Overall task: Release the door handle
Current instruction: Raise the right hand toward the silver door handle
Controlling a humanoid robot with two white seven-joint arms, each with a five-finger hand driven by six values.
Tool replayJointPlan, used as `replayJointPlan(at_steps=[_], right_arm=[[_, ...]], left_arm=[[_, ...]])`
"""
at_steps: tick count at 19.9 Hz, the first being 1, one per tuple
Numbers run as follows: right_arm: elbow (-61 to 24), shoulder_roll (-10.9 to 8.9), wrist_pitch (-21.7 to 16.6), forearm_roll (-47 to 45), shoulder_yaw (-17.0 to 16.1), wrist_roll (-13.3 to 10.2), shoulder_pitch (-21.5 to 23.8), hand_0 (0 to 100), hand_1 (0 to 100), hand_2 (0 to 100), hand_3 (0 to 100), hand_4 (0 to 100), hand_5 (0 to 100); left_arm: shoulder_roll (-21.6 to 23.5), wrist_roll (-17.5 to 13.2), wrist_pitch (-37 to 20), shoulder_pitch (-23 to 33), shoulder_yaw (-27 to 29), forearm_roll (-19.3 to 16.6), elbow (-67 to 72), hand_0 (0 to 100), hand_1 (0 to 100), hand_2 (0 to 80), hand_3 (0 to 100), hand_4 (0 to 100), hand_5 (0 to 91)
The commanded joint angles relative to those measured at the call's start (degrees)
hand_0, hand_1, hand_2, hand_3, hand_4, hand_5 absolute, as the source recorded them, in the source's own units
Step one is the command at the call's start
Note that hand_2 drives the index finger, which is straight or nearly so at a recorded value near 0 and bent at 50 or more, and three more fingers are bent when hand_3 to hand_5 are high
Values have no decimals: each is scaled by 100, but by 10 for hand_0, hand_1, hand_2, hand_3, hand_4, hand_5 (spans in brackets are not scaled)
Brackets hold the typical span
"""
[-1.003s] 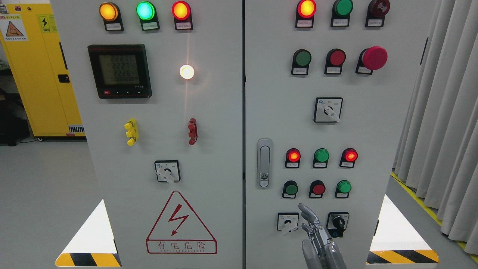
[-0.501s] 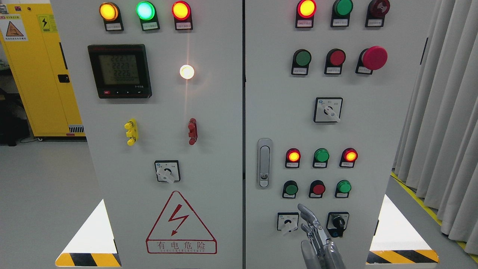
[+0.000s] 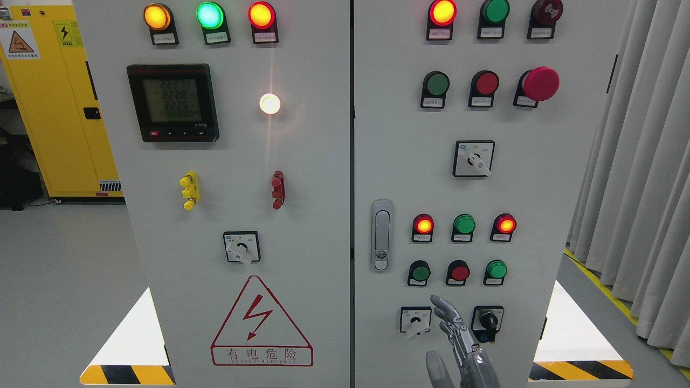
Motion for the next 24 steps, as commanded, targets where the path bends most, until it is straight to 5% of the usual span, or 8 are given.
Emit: replayJointPlan(at_steps=[1, 6, 20, 24], right_arm=[[-25, -3, 8, 799, -1, -195, -281, 460, 418, 0, 836, 910, 943], [-33, -3, -9, 1985, -1, -583, -387, 505, 431, 0, 1000, 1000, 1000], [125, 24, 17, 5386, 439, -1593, -581, 436, 411, 45, 1000, 1000, 1000], [221, 15, 376, 5837, 710, -1673, -598, 429, 423, 54, 1000, 1000, 1000]], left_arm=[[0, 3, -25, 0, 1, 0, 0, 120, 556, 0, 0, 0, 0], [0, 3, -25, 0, 1, 0, 0, 120, 556, 0, 0, 0, 0], [0, 3, -25, 0, 1, 0, 0, 120, 556, 0, 0, 0, 0], [0, 3, -25, 0, 1, 0, 0, 120, 556, 0, 0, 0, 0]])
